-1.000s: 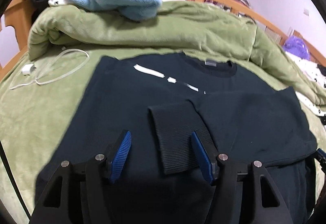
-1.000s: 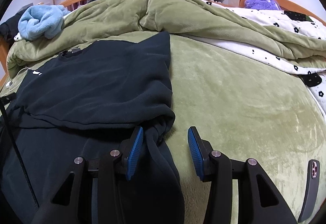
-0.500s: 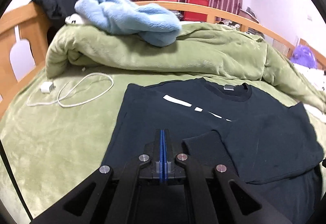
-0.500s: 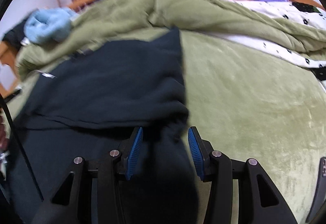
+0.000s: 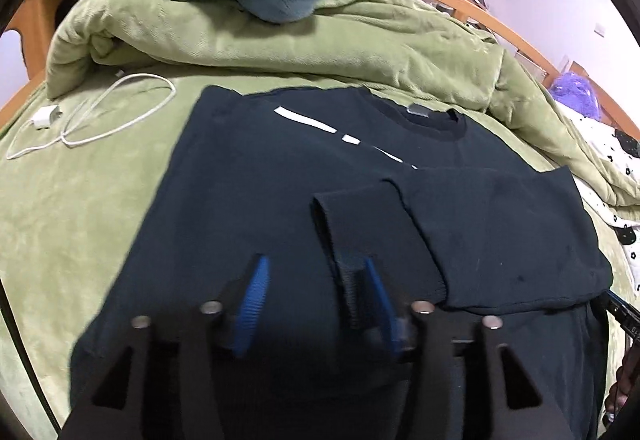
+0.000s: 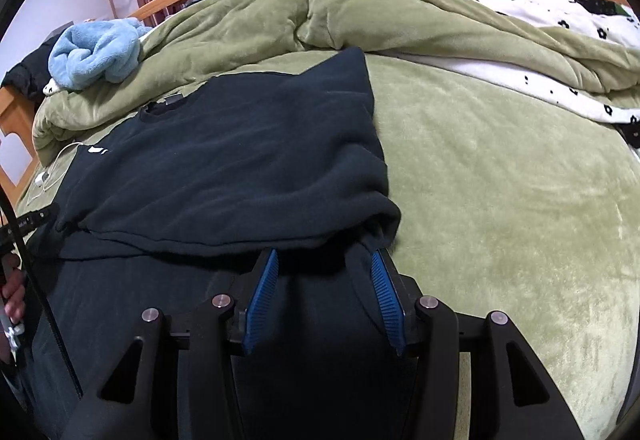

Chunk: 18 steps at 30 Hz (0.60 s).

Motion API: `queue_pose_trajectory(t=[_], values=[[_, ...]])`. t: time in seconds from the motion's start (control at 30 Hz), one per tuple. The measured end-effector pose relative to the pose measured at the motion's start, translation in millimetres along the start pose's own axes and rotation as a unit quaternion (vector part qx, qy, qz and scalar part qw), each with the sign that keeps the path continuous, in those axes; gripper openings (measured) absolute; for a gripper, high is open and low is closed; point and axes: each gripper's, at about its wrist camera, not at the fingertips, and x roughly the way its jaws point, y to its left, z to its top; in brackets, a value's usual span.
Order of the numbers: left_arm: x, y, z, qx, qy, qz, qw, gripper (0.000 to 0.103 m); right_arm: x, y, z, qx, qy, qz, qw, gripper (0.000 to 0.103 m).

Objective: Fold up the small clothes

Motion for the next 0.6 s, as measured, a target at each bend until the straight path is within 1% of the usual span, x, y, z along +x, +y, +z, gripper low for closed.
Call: queue_pose_trajectory(t=[0.07, 0.17, 0.27, 0.3, 0.33, 0.37, 0.4, 0.47, 0.5, 0.53, 0.57, 0.6], values=[[4.8, -5.9, -1.1, 0.008, 0.004, -0.007, 0.9999, 0.056, -0.7, -2.5, 0.6, 0.003, -0.002, 0.002, 1.0, 0.048], [15.7, -15.9, -2.5, 0.016, 0.012, -0.003, 0.9998, 0.056, -1.2, -4.0, 1.8, 0.008, -0.004, 0.008, 1.0, 0.048], [21.4, -21.9, -4.0, 0.018, 0.009, 0.007, 0.9998, 0.054, -1.1, -3.0, 2.7, 0.002, -0.005, 0.006, 1.0, 0.048], [22.9, -25.7, -4.6, 0.023, 0.005, 0.012, 0.9996, 0.049, -1.2, -2.1, 3.5, -0.002, -0.005, 0.005, 1.0, 0.048], [23.4, -27.6, -5.0, 0.026, 0.004, 0.012, 0.9996, 0.041, -1.5, -1.6, 4.4, -0.005, -0.006, 0.004, 1.0, 0.048], [24.9, -31.7, -5.6, 0.033, 0.005, 0.01, 0.9994, 0.037, -1.9, -1.3, 5.2, -0.006, -0.008, 0.004, 1.0, 0.048], [25.5, -34.0, -6.1, 0.037, 0.003, 0.018, 0.9992, 0.036, -2.1, -1.1, 5.9, -0.007, -0.01, 0.004, 1.0, 0.048], [24.8, -38.6, -7.3, 0.047, -0.005, 0.034, 0.9983, 0.03, -2.2, -1.5, 7.3, -0.006, -0.01, 0.007, 1.0, 0.048], [23.7, -40.3, -8.2, 0.053, -0.013, 0.047, 0.9974, 0.016, -2.1, -1.7, 7.2, -0.006, -0.01, 0.007, 1.0, 0.048], [23.3, -39.9, -8.2, 0.055, -0.017, 0.055, 0.9969, 0.012, -2.0, -2.2, 7.3, -0.006, -0.01, 0.007, 1.0, 0.048], [22.4, -38.4, -7.8, 0.052, -0.018, 0.051, 0.9972, 0.012, -1.8, -2.4, 7.0, -0.007, -0.009, 0.007, 1.0, 0.048], [21.0, -37.3, -7.3, 0.05, -0.018, 0.045, 0.9975, 0.008, -2.0, -2.3, 6.6, -0.006, -0.009, 0.007, 1.0, 0.048]])
